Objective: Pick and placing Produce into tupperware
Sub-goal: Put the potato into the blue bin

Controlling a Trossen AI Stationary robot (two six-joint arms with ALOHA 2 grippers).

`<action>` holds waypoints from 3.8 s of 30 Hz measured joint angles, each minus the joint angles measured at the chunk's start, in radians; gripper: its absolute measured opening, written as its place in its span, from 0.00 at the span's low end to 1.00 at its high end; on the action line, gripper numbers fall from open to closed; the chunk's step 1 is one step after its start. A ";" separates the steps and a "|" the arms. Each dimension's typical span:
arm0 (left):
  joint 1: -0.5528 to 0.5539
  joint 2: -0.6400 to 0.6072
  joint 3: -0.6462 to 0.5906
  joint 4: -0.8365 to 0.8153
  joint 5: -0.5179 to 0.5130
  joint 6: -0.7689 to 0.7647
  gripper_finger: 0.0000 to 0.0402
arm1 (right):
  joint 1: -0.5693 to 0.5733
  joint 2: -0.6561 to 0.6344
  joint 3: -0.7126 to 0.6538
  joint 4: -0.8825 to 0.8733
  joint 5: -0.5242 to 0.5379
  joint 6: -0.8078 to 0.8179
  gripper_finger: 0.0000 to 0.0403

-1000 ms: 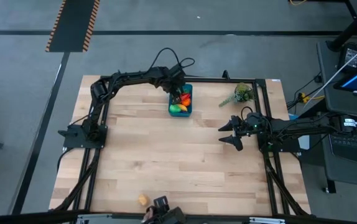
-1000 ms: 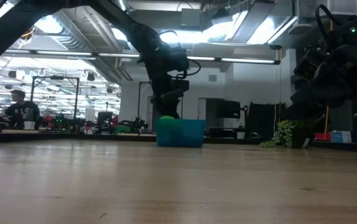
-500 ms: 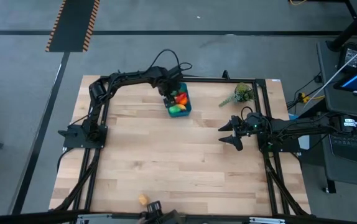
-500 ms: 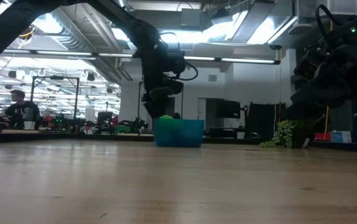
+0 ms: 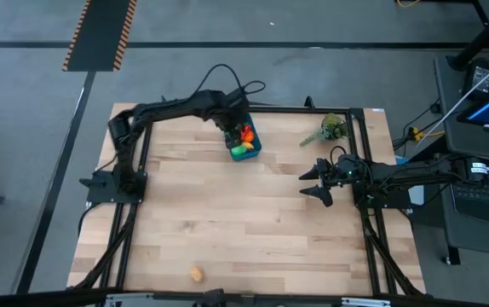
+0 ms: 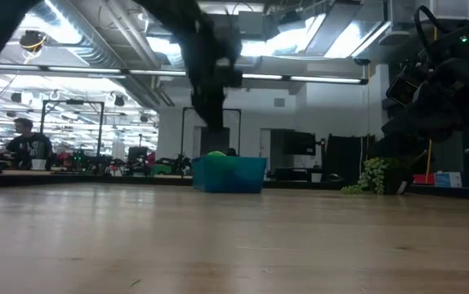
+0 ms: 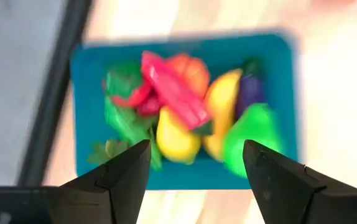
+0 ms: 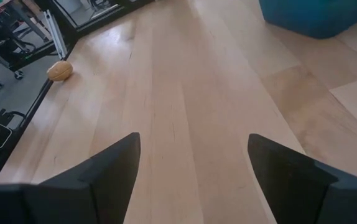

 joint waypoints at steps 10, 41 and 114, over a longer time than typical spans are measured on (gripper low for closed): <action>-0.133 -0.286 -0.042 0.008 0.000 0.020 0.59 | 0.000 0.000 0.000 -0.004 -0.002 0.023 0.74; -1.087 -0.797 -0.757 0.127 -0.301 -0.708 0.58 | 0.141 0.000 0.000 0.144 0.089 0.147 0.74; -1.319 -0.032 -0.201 0.039 -0.138 -0.707 0.58 | 0.481 0.000 0.000 0.193 0.457 0.334 0.74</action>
